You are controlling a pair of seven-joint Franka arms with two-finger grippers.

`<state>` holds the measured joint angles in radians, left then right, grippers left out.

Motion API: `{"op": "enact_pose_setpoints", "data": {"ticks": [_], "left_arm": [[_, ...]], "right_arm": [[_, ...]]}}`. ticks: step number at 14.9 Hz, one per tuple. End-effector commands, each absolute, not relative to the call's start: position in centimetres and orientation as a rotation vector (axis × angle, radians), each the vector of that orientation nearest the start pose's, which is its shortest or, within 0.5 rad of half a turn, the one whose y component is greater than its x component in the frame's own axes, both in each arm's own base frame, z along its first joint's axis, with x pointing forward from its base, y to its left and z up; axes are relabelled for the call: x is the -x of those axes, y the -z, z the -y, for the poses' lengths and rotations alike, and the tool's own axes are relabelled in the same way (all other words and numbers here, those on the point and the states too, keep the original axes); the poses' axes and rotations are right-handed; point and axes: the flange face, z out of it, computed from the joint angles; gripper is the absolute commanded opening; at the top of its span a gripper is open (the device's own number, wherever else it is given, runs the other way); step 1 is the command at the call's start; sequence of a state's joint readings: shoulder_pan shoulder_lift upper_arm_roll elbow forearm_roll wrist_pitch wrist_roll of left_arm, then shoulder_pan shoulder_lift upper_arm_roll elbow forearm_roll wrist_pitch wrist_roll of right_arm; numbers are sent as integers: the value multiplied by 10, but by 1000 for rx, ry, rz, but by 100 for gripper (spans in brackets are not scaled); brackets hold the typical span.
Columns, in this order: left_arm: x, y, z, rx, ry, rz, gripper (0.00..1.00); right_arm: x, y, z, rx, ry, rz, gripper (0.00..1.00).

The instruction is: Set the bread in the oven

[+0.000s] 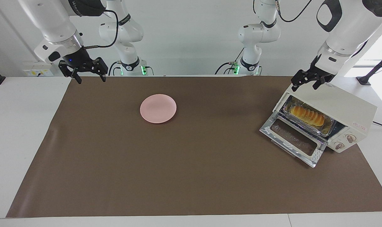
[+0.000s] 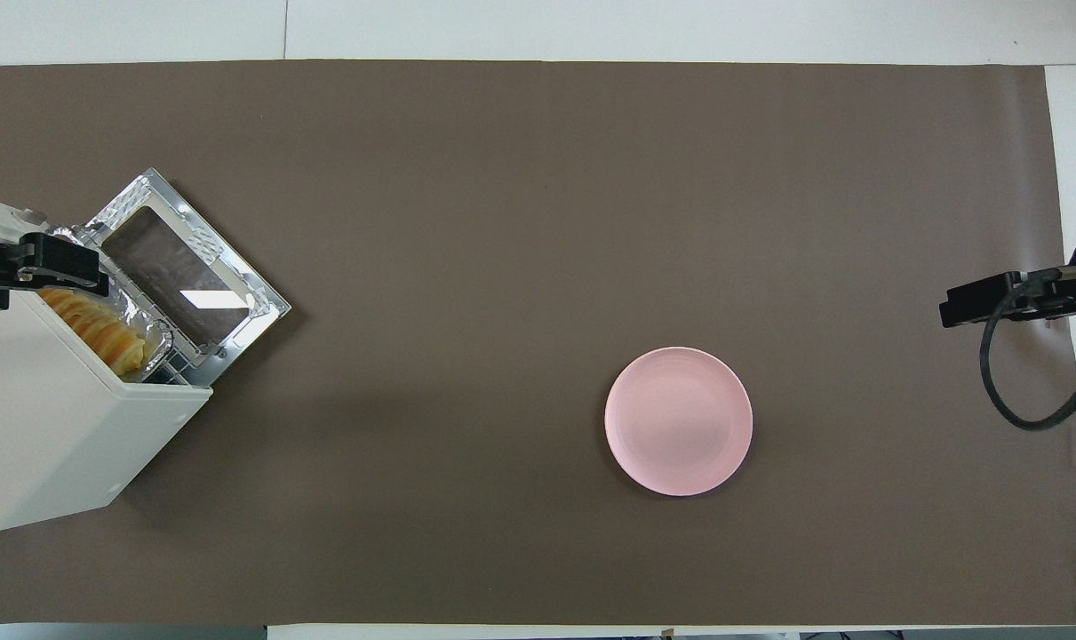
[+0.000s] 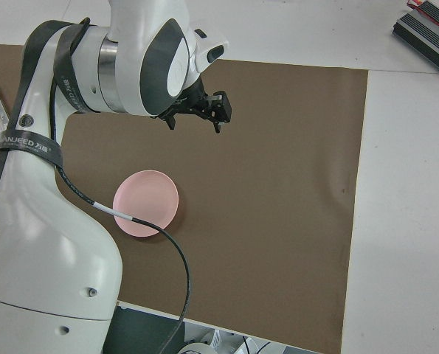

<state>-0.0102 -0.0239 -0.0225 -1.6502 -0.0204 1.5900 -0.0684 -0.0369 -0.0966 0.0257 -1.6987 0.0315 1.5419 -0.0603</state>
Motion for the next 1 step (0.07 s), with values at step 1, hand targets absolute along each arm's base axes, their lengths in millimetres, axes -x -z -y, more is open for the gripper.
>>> {"op": "enact_pose_setpoints", "data": {"ticks": [1], "left_arm": [[-547,-606,22,3173,-14,37,100]], "right_arm": [[-513,-617,6,3122,-95,95,100]]}}
